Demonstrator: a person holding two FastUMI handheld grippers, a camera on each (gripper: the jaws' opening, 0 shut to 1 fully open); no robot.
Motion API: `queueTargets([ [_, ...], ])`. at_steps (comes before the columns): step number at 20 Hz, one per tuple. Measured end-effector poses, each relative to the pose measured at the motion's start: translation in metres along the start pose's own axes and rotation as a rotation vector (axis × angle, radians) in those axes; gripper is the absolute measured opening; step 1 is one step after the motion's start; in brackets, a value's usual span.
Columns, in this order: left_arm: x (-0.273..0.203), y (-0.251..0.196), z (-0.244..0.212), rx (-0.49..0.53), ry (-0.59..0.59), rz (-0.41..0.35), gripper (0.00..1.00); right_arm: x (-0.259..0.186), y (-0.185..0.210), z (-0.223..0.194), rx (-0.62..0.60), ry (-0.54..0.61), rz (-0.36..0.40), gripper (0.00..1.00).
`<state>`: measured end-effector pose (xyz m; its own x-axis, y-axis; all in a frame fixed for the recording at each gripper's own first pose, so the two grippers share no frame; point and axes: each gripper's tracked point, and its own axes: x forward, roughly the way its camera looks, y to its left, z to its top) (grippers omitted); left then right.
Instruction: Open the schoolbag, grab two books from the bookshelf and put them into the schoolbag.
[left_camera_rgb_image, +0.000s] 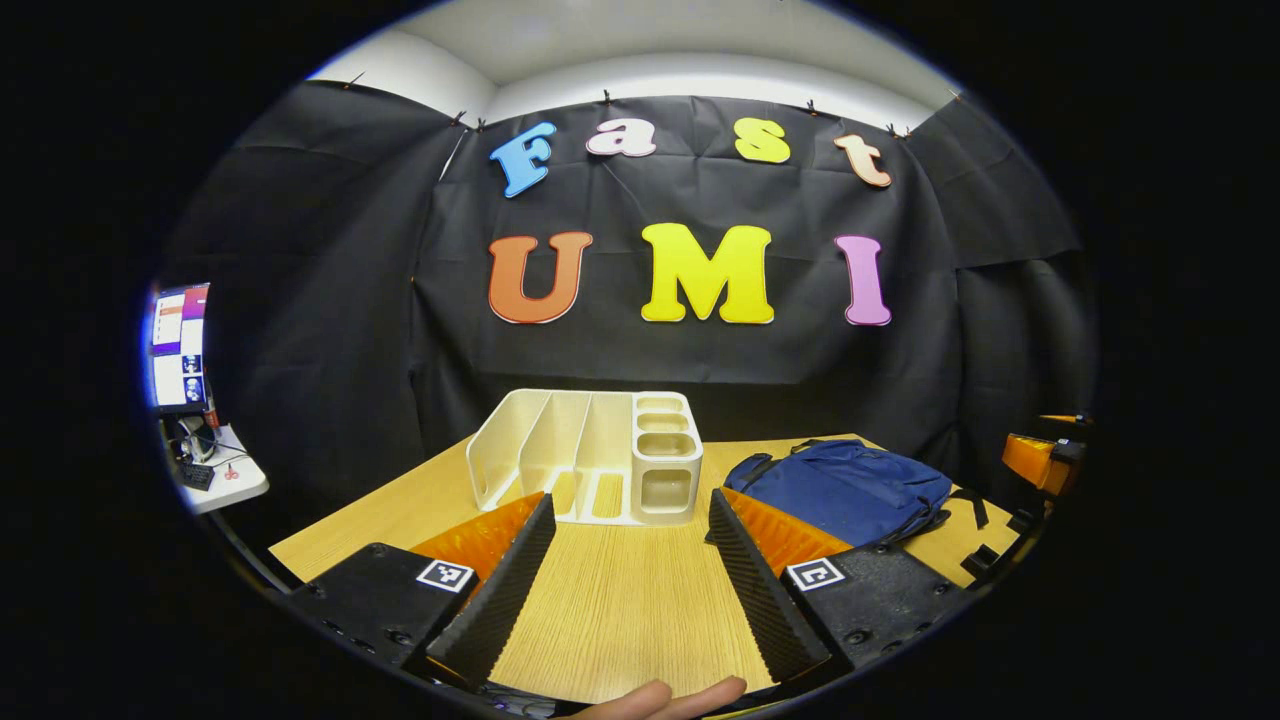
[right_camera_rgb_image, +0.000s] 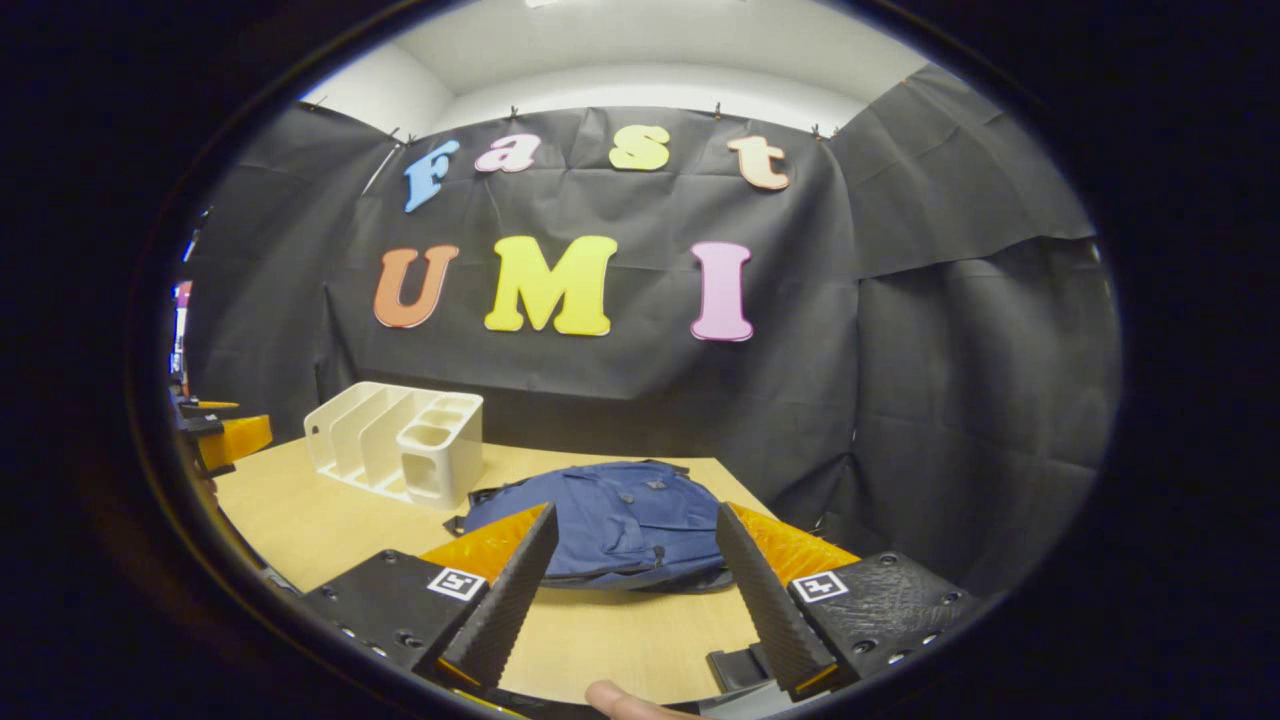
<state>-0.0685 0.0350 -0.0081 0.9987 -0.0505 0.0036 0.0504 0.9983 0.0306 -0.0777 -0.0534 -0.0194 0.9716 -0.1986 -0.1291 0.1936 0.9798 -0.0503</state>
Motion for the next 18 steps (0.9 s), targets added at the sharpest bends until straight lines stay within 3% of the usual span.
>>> queueTargets([
  [18,0.0003,-0.0108,-0.0082,0.029,0.024,-0.016,0.98,-0.0017,-0.0042,0.0011,-0.013,-0.009,-0.013,0.95],
])
